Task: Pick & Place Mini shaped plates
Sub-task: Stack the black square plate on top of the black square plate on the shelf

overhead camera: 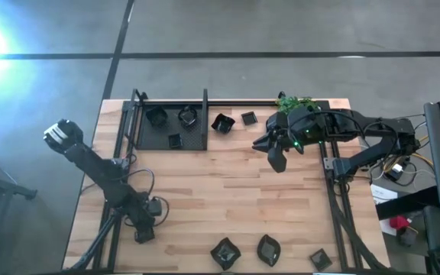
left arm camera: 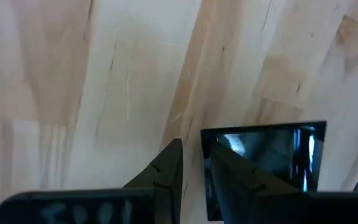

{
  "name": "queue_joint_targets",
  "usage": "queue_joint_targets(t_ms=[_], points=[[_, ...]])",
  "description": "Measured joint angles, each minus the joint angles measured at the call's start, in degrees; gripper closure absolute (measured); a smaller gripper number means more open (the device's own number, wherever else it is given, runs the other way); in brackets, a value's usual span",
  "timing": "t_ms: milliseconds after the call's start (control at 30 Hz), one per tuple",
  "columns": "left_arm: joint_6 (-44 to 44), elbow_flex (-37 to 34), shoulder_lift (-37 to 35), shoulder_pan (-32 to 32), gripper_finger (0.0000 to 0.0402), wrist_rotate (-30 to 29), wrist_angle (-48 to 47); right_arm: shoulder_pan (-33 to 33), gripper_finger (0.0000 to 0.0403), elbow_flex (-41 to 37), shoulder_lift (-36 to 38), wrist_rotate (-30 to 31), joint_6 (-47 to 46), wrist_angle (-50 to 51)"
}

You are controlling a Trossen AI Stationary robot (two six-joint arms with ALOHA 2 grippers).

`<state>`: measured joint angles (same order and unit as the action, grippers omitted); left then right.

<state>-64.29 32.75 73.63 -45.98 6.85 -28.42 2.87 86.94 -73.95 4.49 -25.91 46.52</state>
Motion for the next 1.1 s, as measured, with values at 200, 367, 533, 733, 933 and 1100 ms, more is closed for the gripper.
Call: queue_joint_targets(t_ms=[200,367,533,733,933,1100], points=[[-0.35,-0.04,0.82,0.0,0.0327,1.82,2.15,-0.02,0.0339,0.0,0.0,0.0,0.0,0.0],[0.63,0.0,0.78,-0.02,0.0327,3.97,3.79,0.0,0.0338,0.0,0.0,0.0,0.0,0.0],[0.79,-0.04,1.19,-0.02,0.0327,3.96,4.45,0.0,0.0337,0.0,0.0,0.01,0.0,-0.01],[0.11,-0.07,3.62,-0.01,0.0327,3.83,4.92,0.0,0.0339,-0.04,0.0,0.02,-0.01,-0.01],[-0.4,0.04,4.71,0.0,0.0335,4.77,5.19,-0.01,0.0341,-0.15,0.0,0.02,0.0,-0.02],[-1.23,0.04,4.64,0.11,0.0386,6.17,5.45,-0.02,0.0342,-0.17,0.02,0.02,0.0,-0.04]])
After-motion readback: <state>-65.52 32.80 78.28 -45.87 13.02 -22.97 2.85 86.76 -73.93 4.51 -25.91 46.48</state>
